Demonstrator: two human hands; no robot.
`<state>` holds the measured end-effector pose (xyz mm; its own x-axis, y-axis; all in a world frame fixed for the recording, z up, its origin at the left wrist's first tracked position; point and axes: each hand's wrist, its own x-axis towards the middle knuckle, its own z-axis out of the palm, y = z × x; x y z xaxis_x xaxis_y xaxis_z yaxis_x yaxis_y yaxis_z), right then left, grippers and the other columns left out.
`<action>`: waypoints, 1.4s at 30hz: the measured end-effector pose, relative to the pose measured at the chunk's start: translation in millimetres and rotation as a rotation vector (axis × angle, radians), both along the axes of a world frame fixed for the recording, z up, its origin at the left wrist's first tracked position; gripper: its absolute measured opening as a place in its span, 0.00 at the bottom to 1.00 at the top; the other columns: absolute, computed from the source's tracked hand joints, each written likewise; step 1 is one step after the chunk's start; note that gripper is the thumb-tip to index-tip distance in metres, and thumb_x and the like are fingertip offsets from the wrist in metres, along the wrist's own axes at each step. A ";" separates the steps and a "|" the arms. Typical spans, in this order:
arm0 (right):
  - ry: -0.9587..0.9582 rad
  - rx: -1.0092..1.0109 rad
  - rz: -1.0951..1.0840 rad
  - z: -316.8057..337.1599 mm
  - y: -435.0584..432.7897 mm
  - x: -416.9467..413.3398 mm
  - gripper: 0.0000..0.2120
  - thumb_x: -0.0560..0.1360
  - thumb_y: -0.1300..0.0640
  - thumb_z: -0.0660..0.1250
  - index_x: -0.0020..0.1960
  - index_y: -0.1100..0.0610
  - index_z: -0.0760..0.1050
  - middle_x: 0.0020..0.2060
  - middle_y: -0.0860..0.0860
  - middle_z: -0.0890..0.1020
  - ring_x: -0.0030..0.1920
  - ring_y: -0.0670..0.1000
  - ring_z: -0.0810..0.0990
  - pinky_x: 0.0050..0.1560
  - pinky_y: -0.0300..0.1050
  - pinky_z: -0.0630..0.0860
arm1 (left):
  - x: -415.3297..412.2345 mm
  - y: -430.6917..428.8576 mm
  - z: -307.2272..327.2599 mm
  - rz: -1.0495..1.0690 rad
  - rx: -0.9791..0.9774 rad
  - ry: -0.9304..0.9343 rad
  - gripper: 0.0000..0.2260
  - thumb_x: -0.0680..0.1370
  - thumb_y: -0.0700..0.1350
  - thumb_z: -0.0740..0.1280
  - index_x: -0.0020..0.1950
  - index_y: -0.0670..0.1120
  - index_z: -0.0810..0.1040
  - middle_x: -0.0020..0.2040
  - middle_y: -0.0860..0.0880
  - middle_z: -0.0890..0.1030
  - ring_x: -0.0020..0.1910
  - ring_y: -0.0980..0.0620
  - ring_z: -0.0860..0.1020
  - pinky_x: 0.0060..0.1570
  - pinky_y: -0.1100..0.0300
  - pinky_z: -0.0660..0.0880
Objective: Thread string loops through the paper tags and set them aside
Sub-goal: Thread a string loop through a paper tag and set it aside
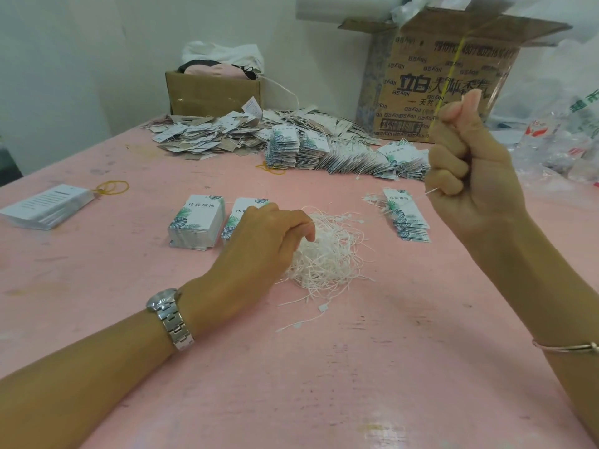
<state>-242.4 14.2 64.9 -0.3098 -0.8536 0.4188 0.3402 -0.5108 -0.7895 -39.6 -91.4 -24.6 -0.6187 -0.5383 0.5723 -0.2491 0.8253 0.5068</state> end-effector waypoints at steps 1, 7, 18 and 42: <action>-0.003 -0.004 -0.006 1.0 0.5 -1.6 0.10 0.75 0.47 0.59 0.42 0.52 0.73 0.29 0.46 0.53 0.23 0.46 0.50 0.14 0.34 0.55 | 0.3 -0.9 -0.4 0.012 0.012 0.010 0.11 0.83 0.45 0.62 0.44 0.50 0.81 0.33 0.51 0.75 0.38 0.54 0.71 0.39 0.61 0.65; 0.002 0.008 -0.052 0.2 -0.4 -6.0 0.10 0.74 0.47 0.59 0.42 0.52 0.71 0.29 0.46 0.53 0.24 0.46 0.50 0.14 0.35 0.56 | 1.8 -2.8 -0.3 -0.003 -0.015 0.076 0.10 0.82 0.46 0.63 0.48 0.48 0.83 0.33 0.55 0.76 0.39 0.55 0.72 0.42 0.60 0.68; 0.430 0.244 -0.051 -29.5 -13.8 11.4 0.11 0.74 0.48 0.65 0.35 0.50 0.74 0.24 0.42 0.62 0.22 0.41 0.57 0.18 0.32 0.57 | 0.7 3.0 7.1 0.067 -0.232 0.058 0.19 0.79 0.54 0.58 0.66 0.50 0.78 0.55 0.53 0.77 0.52 0.53 0.72 0.53 0.57 0.62; 0.561 0.360 0.071 -54.0 -19.7 37.6 0.10 0.71 0.50 0.69 0.40 0.57 0.78 0.22 0.44 0.61 0.22 0.45 0.54 0.22 0.33 0.54 | 5.6 -0.1 14.4 -0.064 -0.255 0.263 0.08 0.77 0.52 0.69 0.49 0.49 0.82 0.44 0.59 0.80 0.43 0.56 0.74 0.52 0.55 0.64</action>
<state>-204.8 -5.4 11.0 -0.0660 -0.9805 0.1852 -0.1488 -0.1738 -0.9735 -34.0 -91.4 -10.2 -0.4602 -0.3224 0.8272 -0.0812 0.9431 0.3224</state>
